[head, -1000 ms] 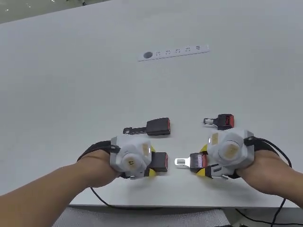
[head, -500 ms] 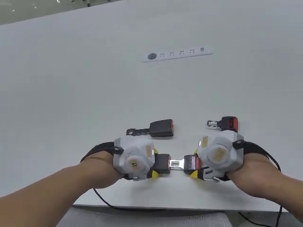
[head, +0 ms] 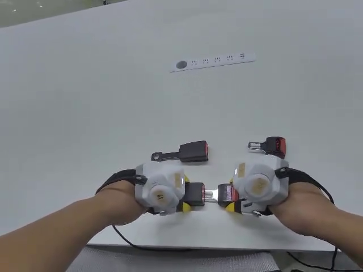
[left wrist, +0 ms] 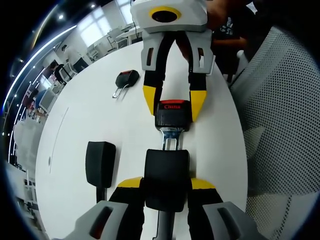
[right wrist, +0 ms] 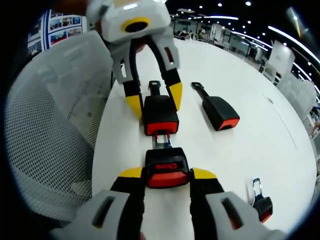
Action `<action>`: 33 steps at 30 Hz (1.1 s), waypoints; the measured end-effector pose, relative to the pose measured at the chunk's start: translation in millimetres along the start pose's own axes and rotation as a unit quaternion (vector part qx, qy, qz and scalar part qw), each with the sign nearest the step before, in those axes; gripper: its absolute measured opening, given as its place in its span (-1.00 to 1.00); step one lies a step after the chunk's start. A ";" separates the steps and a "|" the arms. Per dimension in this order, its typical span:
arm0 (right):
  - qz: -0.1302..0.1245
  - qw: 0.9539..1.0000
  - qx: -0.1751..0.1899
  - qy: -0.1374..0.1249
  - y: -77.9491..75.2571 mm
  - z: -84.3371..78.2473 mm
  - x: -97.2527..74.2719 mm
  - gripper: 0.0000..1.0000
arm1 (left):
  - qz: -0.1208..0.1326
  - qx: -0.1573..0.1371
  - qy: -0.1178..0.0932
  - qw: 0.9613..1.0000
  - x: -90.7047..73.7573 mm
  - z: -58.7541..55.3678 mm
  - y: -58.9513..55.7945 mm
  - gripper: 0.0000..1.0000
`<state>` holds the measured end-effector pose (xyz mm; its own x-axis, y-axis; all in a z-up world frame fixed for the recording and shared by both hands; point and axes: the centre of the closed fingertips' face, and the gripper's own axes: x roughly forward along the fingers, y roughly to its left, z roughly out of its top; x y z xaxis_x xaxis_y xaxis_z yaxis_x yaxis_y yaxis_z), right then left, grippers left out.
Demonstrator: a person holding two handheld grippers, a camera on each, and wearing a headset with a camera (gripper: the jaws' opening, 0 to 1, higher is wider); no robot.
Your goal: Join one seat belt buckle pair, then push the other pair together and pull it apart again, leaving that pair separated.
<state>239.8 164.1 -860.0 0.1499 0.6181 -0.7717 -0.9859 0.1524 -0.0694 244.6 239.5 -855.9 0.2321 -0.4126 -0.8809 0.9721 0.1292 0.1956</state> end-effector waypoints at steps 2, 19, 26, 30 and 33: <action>0.000 1.000 0.001 -0.004 0.1 3.6 2.7 -0.33 | 0.000 -0.001 0.001 1.000 0.1 0.3 0.0 -0.34; 0.003 1.000 0.006 -0.014 1.4 16.9 13.5 -0.36 | -0.007 -0.004 -0.004 1.000 1.2 0.9 -0.8 -0.38; 0.006 1.000 0.003 -0.020 0.8 19.8 16.3 -0.37 | -0.010 -0.005 -0.002 1.000 1.5 0.9 -0.2 -0.39; 0.006 1.000 0.005 -0.019 0.9 17.3 15.0 -0.37 | -0.008 -0.009 -0.005 1.000 0.6 0.7 -0.1 -0.39; 0.006 1.000 0.006 -0.018 1.0 17.3 15.2 -0.37 | -0.006 -0.012 -0.005 1.000 0.0 0.3 -0.1 -0.38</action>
<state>242.3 187.0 -860.8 0.1409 0.6469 -0.7494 -0.9867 0.1542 -0.0524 244.5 239.2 -855.8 0.2213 -0.4228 -0.8788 0.9737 0.1453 0.1753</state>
